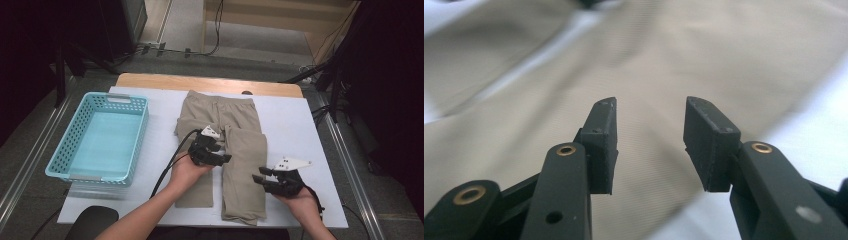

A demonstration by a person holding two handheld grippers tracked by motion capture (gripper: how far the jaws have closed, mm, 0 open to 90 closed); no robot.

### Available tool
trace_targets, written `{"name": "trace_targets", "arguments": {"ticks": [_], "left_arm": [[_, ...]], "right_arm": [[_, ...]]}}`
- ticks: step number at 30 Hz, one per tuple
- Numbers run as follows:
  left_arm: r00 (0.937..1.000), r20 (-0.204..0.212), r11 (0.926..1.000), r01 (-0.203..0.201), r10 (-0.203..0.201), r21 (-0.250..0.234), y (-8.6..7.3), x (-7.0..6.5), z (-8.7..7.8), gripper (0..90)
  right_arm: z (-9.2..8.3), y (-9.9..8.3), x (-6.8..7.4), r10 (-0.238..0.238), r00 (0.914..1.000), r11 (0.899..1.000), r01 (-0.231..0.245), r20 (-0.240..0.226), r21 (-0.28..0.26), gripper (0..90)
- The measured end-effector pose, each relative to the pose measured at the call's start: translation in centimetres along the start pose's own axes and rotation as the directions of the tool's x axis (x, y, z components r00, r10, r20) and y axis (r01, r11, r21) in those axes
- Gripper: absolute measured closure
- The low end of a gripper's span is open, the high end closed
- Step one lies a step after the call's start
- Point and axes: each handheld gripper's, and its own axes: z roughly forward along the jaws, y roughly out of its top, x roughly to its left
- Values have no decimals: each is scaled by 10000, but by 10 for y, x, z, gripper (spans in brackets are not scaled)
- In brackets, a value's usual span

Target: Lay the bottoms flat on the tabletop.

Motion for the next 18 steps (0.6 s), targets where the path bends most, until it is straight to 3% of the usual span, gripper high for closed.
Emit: {"name": "trace_targets", "arguments": {"ticks": [4, 7, 11, 14, 16, 18], "left_arm": [[10000, -60, 10000, 57, -57, -54, 5, 3, 9, 428], [9999, -158, 9999, -6, 9, 166, 8, 4, 16, 497], [9999, 102, 9997, 115, -117, 212, 7, 6, 25, 619], [9978, 497, 9980, 413, -436, 472, 2, 9, 31, 722], [9974, 667, 9982, 243, -280, 555, 0, 9, 31, 840], [9944, 959, 9967, 381, -449, 715, 1, 10, 30, 878]], "right_arm": [[11, 1, -28, 956, 9919, 9954, -955, 832, -52, 542], [20, 2, -42, 1282, 9837, 9916, -1295, 1261, 20, 542], [32, 6, -47, 1536, 9829, 9881, -1535, 1019, -85, 621], [38, 12, -43, 1468, 9850, 9890, -1479, 903, 54, 776], [39, 16, -42, 1507, 9854, 9874, -1540, 795, 370, 851], [37, 19, -40, 1796, 9822, 9802, -1834, 547, 742, 856]]}}
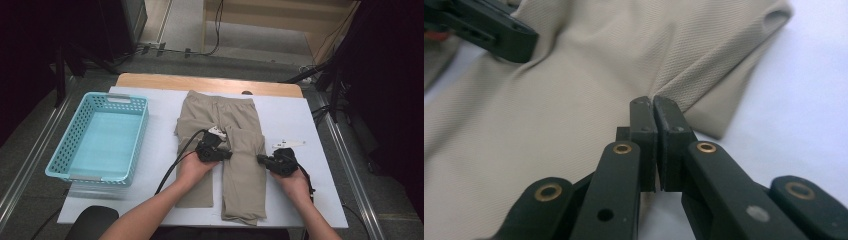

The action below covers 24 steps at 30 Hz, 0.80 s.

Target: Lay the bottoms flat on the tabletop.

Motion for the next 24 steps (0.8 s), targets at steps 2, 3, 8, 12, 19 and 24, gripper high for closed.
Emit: {"name": "trace_targets", "arguments": {"ticks": [2, 3, 8, 12, 19, 24], "left_arm": [[9999, 64, 9999, -121, 122, -53, 2, -3, -7, 880], [9997, 113, 9997, -207, 208, -97, 3, -5, -13, 879], [9975, 532, 9974, -427, 457, -572, -5, -25, -47, 877], [9934, 786, 9955, -801, 839, -503, -13, -45, -58, 877], [9834, 1222, 9906, -1363, 1343, 81, -35, -73, -65, 877], [9791, 1654, 9912, -1265, 1184, 392, -49, -82, -67, 854]], "right_arm": [[-4, 2, 2, -108, 9999, 9999, 107, -68, -29, 857], [-9, 3, 3, -57, 9999, 9998, 54, -149, -213, 857], [-43, 3, 12, -89, 9976, 9972, 38, -679, -743, 856], [-68, -11, 24, -487, 9926, 9950, 384, -1117, -925, 856], [-92, -44, 43, -800, 9828, 9961, 726, -1667, -502, 855], [-101, -61, 52, -969, 9773, 9953, 945, -1884, -215, 836]]}}
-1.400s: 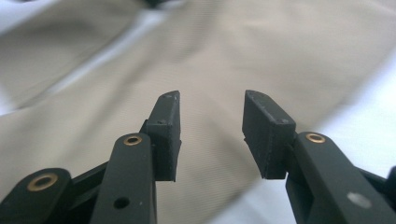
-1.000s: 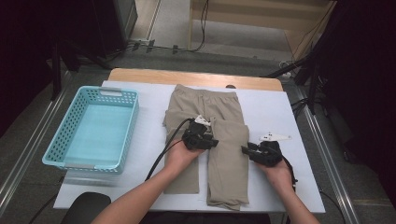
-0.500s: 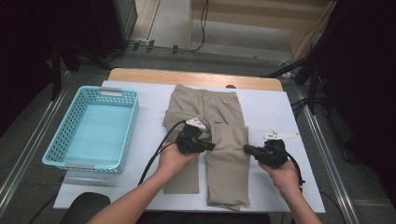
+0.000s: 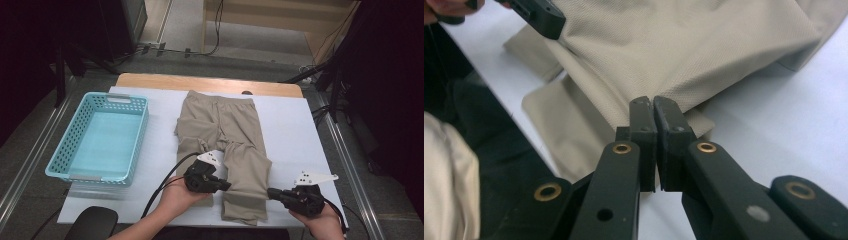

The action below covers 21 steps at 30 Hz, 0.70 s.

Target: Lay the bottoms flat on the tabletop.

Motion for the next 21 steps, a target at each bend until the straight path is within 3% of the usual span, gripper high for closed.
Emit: {"name": "trace_targets", "arguments": {"ticks": [3, 4, 5, 6, 8, 10, 13, 19, 21], "left_arm": [[9987, 498, 9998, 109, -116, 136, -2, 0, -4, 674], [9992, 392, 9991, 97, -113, 402, -1, 1, -5, 565], [10000, -30, 9994, -46, 47, 336, -1, 1, -8, 519], [9997, -201, 9999, -169, 168, -26, -2, 3, -12, 476], [9998, -219, 9997, 12, -18, -260, 1, 9, -16, 465], [9982, -605, 9993, -54, 32, -368, 5, 15, -18, 432], [9941, -1075, 9983, -169, 107, -563, 10, 24, -20, 432], [9864, -1616, 9951, 161, -317, -972, 21, 48, -14, 431], [9837, -1771, 9950, 149, -322, -986, 24, 53, -10, 431]], "right_arm": [[-3, -3, 3, -324, 9984, 9990, 338, 467, -296, 642], [-4, -2, 4, -442, 9963, 9978, 476, 734, -454, 640], [-4, -1, 4, -454, 9959, 9971, 501, 786, -578, 626], [-2, 1, 4, -462, 9965, 9968, 505, 703, -615, 602], [7, 5, 5, -586, 9969, 9966, 615, 523, -551, 555], [21, 10, 8, -1009, 9943, 9933, 1026, 335, -538, 500], [43, 15, 15, -1802, 9836, 9830, 1805, 113, -340, 479], [77, 16, 29, -2531, 9649, 9663, 2556, -699, 293, 475], [87, 16, 34, -2832, 9550, 9560, 2885, -885, 530, 475]]}}
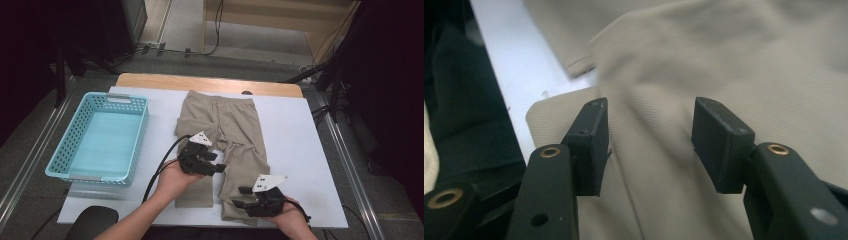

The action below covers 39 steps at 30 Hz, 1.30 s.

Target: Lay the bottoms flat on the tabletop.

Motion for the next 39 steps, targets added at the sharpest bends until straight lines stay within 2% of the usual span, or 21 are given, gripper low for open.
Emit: {"name": "trace_targets", "arguments": {"ticks": [1, 2, 3, 5, 6, 8, 12, 14, 16, 17, 18, 20, 24, 27, 29, 32, 34, 39], "left_arm": [[10000, -65, 9999, -28, 29, 104, 2, 2, 4, 431], [9999, -144, 9999, -16, 18, 106, 3, 3, 6, 431], [9997, -246, 10000, 25, -23, 90, 4, 5, 8, 432], [9994, -271, 9997, 212, -210, 71, 6, 10, 13, 432], [9991, -279, 9995, 308, -306, 71, 6, 11, 14, 432], [9990, -308, 9992, 326, -320, 221, 7, 12, 16, 432], [9991, -343, 9996, 257, -252, 135, 8, 13, 8, 432], [9991, -349, 9998, 221, -220, 20, 9, 14, 0, 431], [9994, -310, 9998, 181, -183, -68, 8, 16, -11, 411], [9995, -250, 9997, 213, -216, -105, 7, 18, -18, 406], [9996, -205, 9997, 211, -214, -136, 5, 20, -24, 401], [9990, -367, 9994, 257, -265, -236, 2, 25, -37, 391], [9961, -697, 9962, 487, -538, -721, -6, 36, -55, 391], [9902, -1084, 9926, 786, -885, -926, -11, 43, -61, 392], [9863, -1157, 9885, 1046, -1171, -1089, -15, 49, -65, 392], [9784, -1537, 9861, 1214, -1381, -1134, -22, 55, -68, 390], [9726, -1709, 9837, 1393, -1576, -1140, -27, 58, -69, 381], [9610, -2133, 9815, 1543, -1758, -1135, -37, 62, -68, 398]], "right_arm": [[5, 1, 1, -137, 9999, 9998, 138, -23, 172, 477], [8, 1, 2, -225, 9997, 9995, 225, 15, 200, 541], [9, 1, 2, -285, 9996, 9994, 284, 61, 176, 660], [8, 3, 1, 54, 10000, 9993, -55, 39, 369, 794], [7, 5, 1, 393, 9992, 9976, -385, -122, 582, 828], [4, 6, 3, 539, 9979, 9950, -507, -361, 859, 837], [-6, 4, 12, 529, 9963, 9944, -463, -684, 951, 836], [-9, 2, 17, 318, 9965, 9936, -231, -771, 1105, 827], [-11, 0, 20, 188, 9971, 9940, -107, -740, 1090, 753], [-13, 1, 20, 102, 9974, 9961, -38, -718, 885, 681], [-15, 3, 19, -6, 9984, 9983, 38, -569, 575, 647], [-18, 8, 16, -75, 9994, 10000, 75, -349, 11, 588], [-13, 24, 3, 289, 9995, 9975, -283, 91, -651, 570], [-5, 37, -7, 463, 9980, 9941, -418, 424, -999, 570], [2, 46, -14, 690, 9963, 9912, -627, 512, -1164, 570], [13, 61, -22, 500, 9951, 9918, -394, 853, -1212, 570], [22, 70, -27, 484, 9945, 9911, -363, 927, -1279, 570], [48, 88, -41, 499, 9930, 9928, -376, 1073, -1139, 561]]}}
